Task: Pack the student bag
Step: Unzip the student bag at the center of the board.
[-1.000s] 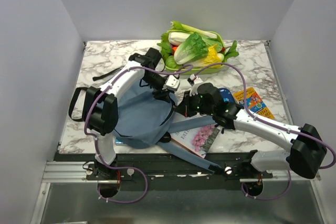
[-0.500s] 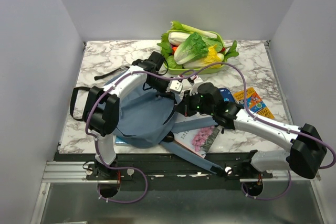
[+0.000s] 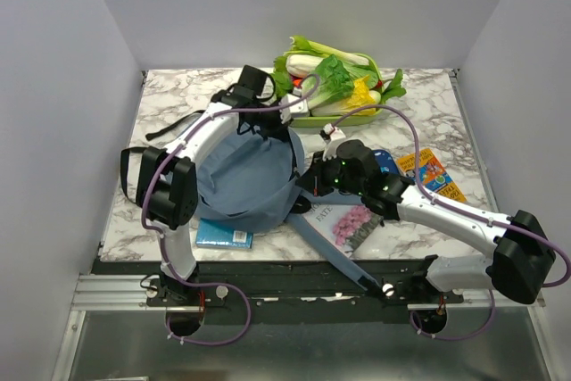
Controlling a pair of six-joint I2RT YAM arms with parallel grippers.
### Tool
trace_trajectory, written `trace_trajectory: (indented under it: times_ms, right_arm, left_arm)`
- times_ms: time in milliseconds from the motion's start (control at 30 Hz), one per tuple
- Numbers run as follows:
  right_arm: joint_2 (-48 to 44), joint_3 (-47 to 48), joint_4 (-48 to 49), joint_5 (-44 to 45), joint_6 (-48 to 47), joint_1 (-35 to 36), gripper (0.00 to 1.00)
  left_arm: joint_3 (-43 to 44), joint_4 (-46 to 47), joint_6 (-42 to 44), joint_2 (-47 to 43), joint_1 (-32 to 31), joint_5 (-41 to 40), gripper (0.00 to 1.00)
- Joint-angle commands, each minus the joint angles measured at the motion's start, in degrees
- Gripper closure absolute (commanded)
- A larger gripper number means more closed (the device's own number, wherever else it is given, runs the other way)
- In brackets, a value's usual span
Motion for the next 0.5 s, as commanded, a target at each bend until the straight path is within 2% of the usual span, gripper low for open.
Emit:
trace_trajectory:
  times_ms: [0,200,267,333,367,433,467]
  right_arm:
    - [-0.83,0.48,1.56,-0.9,0.22,0.25,0.99]
    - [-0.22,1.45,0.08,-0.9,0.48,1.21,0.99]
    - [0.57,2.06,-0.37,-0.38,0.66,2.09,0.99]
    - [1.01,3.21,-1.95,1.02,1.09,2.44,0.99]
    - [0.75,3.3,-2.3,1.64,1.53,2.53,0.99]
    - [0.23,3.47,-3.18,3.74,2.06,2.44,0.99]
    - [-0.39,3.47,-3.44,4.54,2.32,2.53,0.99]
  left_arm:
    - [6.37,4.65,-11.87,1.04,4.89,-11.9,1.0]
    - [7.7,4.21,-20.4,0.34,5.86,-18.14,1.0]
    - [8.48,5.27,-25.65,0.25,6.04,-21.13,1.0]
    - [10.06,2.3,-27.17,0.6,6.47,-19.22,0.93]
    - [10.51,1.49,-27.26,-0.01,7.08,-17.55,0.83]
    - [8.85,0.61,-24.03,-2.02,7.88,-8.87,0.74]
    - [4.66,1.48,-21.84,-5.34,8.32,-5.88,0.68]
